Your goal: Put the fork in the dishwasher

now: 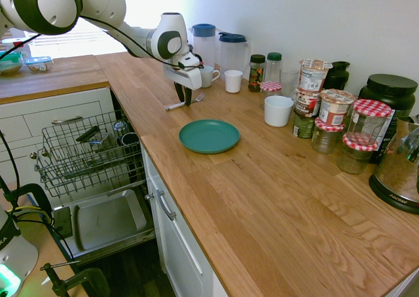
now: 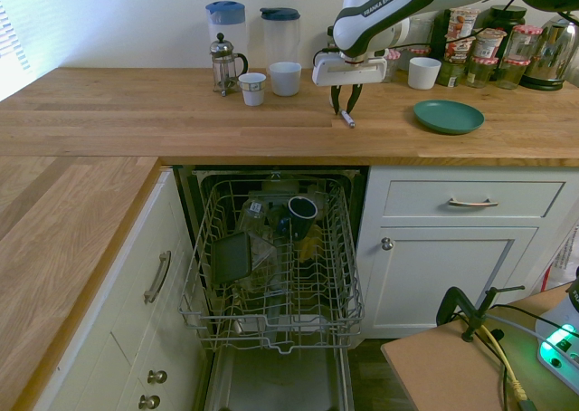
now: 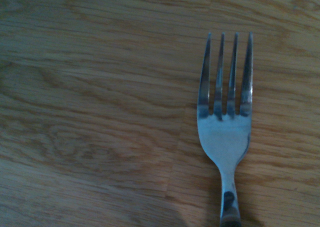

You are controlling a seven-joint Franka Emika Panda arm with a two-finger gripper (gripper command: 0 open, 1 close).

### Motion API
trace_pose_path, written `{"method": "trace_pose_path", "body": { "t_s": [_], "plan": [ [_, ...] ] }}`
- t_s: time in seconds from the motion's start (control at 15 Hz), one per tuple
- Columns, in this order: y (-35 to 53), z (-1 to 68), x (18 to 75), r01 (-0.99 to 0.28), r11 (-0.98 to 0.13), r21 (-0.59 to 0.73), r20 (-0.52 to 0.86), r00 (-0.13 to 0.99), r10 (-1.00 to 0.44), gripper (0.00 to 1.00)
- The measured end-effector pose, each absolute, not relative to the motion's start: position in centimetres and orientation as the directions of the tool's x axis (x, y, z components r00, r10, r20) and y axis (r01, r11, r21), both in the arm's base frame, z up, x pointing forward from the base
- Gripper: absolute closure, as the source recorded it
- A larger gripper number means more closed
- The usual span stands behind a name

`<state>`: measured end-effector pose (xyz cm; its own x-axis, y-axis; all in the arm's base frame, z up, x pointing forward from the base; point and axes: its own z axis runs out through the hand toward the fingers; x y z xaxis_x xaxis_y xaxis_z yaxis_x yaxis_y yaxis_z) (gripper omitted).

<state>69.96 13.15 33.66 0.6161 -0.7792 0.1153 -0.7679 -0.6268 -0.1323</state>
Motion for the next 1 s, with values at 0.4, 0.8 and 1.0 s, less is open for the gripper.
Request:
{"method": "trace_pose_path", "body": {
  "t_s": [0.4, 0.8, 1.0],
  "plan": [
    [12.7, 33.9, 70.0, -0.801, -0.581, -0.142, 0.074, 0.577, -0.814, 1.00],
    [13.7, 38.5, 67.8, -0.843, -0.509, -0.175, 0.053, 0.508, -0.859, 1.00],
    [15.6, 42.5, 62.9, -0.869, -0.459, -0.185, 0.049, 0.458, -0.888, 1.00]
  ]
}}
